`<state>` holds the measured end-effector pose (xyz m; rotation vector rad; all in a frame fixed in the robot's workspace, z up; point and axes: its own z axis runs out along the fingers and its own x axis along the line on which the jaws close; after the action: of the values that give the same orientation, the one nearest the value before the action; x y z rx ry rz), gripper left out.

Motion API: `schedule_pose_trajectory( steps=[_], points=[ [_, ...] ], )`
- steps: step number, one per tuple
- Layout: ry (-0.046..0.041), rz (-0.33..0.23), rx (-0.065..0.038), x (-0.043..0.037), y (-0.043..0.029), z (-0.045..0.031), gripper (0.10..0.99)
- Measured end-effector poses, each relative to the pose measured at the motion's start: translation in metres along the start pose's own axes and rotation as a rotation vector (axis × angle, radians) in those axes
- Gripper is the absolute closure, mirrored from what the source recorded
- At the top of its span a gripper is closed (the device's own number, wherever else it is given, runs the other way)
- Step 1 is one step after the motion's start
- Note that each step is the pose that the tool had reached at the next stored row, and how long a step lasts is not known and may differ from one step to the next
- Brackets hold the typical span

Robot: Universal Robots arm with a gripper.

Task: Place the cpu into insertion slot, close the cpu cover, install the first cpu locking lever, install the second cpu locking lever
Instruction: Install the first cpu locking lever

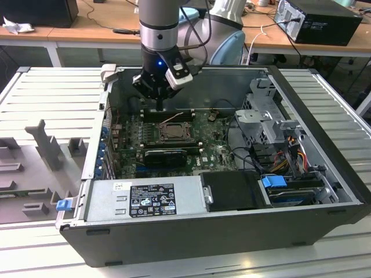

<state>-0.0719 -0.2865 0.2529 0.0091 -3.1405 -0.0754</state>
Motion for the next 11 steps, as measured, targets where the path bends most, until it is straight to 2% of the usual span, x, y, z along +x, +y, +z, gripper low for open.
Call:
schedule_pose_trajectory(
  steps=[5,11],
  points=[
    [0.0001,0.0,0.0,-0.004,-0.0001,0.0016,0.98],
    [0.0001,0.0,0.003,-0.018,-0.0004,0.0065,0.98]
  ],
)
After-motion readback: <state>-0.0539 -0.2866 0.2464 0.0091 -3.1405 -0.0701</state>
